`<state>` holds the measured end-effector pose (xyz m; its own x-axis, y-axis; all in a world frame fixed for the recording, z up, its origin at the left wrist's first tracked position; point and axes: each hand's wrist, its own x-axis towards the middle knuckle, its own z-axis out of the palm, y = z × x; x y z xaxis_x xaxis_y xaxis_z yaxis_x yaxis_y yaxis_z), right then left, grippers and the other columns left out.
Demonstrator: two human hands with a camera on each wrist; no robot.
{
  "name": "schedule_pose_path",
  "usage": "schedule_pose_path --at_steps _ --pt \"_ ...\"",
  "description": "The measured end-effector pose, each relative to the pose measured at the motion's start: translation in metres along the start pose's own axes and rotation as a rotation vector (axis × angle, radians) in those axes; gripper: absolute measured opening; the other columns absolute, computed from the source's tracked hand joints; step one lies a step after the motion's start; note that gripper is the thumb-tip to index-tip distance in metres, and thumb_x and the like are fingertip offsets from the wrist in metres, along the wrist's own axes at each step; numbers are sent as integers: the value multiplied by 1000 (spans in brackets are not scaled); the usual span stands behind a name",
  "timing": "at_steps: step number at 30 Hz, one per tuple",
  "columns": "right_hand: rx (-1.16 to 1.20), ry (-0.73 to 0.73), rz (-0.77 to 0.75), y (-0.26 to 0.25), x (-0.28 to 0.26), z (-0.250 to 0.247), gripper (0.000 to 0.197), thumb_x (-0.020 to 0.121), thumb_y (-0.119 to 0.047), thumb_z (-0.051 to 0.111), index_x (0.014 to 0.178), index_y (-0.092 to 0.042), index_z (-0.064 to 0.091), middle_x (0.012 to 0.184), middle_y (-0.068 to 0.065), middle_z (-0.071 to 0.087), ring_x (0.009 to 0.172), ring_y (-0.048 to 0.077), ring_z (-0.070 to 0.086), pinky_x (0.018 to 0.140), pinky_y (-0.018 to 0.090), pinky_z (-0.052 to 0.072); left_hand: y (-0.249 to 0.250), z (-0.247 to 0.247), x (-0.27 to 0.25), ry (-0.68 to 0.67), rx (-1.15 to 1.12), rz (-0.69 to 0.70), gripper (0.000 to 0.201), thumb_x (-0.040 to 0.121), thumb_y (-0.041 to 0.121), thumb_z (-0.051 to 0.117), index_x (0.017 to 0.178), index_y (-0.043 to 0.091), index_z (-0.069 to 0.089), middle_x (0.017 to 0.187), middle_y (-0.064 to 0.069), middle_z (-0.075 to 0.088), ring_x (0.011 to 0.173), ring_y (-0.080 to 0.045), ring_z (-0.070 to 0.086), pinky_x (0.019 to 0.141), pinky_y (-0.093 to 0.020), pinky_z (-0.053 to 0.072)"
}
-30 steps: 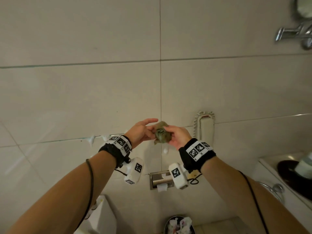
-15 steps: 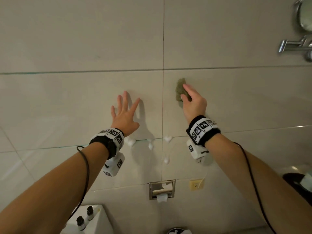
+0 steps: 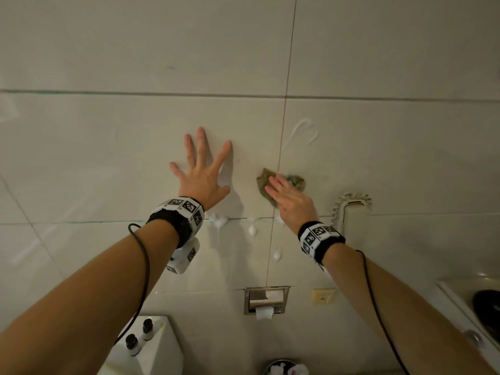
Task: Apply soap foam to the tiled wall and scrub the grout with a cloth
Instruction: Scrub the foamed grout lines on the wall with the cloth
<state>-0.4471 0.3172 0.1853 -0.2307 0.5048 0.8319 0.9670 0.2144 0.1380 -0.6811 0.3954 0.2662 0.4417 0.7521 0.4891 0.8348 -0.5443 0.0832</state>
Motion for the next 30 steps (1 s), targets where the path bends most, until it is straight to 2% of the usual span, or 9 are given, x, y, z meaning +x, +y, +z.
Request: schedule_pose_path --at_steps 2,6,11,14,16,18,20,26,30 --pt "8 15 -5 5 11 -9 56 66 19 74 115 -9 73 126 8 66 121 23 61 98 31 48 0 0 -1 0 -6 6 110 78 44 75 154 48 -5 160 -8 -33 147 -39 -27 102 -82 21" --pt "34 76 96 9 55 -31 44 82 8 66 123 -8 67 136 8 60 130 24 52 101 38 50 -9 -2 -4 19 -41 25 112 78 22 72 155 45 -6 161 3 -32 150 -29 -23 108 -77 17" --pt "65 161 38 -7 91 -19 45 84 11 58 124 -9 67 137 8 59 132 21 50 106 30 44 -28 -6 -11 32 -69 20 113 74 8 67 158 31 -5 165 6 -22 153 -19 -14 117 -65 17" --pt "53 6 -145 -32 71 11 55 70 19 61 117 -9 71 131 8 63 126 23 56 103 29 44 -37 -9 -16 10 -100 40 108 73 2 63 159 31 3 165 7 -18 153 -19 -12 119 -59 21" --pt "39 -165 -254 -44 50 23 53 72 14 53 115 -11 72 130 6 64 124 22 59 98 34 53 -42 -12 -16 -9 -119 52 106 74 2 60 159 33 5 165 11 -18 153 -15 -12 118 -56 25" --pt "49 -229 -264 -45 43 20 52 77 3 39 113 -11 74 127 5 66 121 22 61 87 36 58 -46 -15 -16 -24 -106 59 106 74 4 60 159 35 4 164 13 -19 153 -13 -12 117 -54 29" --pt "72 -172 -227 -40 50 4 50 79 1 38 111 -9 74 125 7 67 119 23 62 87 37 59 -45 -16 -16 -42 -82 48 106 75 6 61 158 36 3 164 13 -21 153 -13 -13 117 -56 27" --pt "104 219 -3 19 95 -80 39 87 7 51 118 -7 70 130 11 63 127 22 54 109 26 41 -26 -12 -11 -26 -41 21 107 76 10 64 156 41 -1 161 8 -31 151 -22 -20 115 -66 19" --pt "69 285 176 65 103 -101 39 87 8 55 121 -6 68 132 13 61 131 24 52 113 29 36 -8 -10 -2 -22 -15 33 108 77 14 65 154 46 -4 159 6 -36 149 -30 -27 109 -75 18"
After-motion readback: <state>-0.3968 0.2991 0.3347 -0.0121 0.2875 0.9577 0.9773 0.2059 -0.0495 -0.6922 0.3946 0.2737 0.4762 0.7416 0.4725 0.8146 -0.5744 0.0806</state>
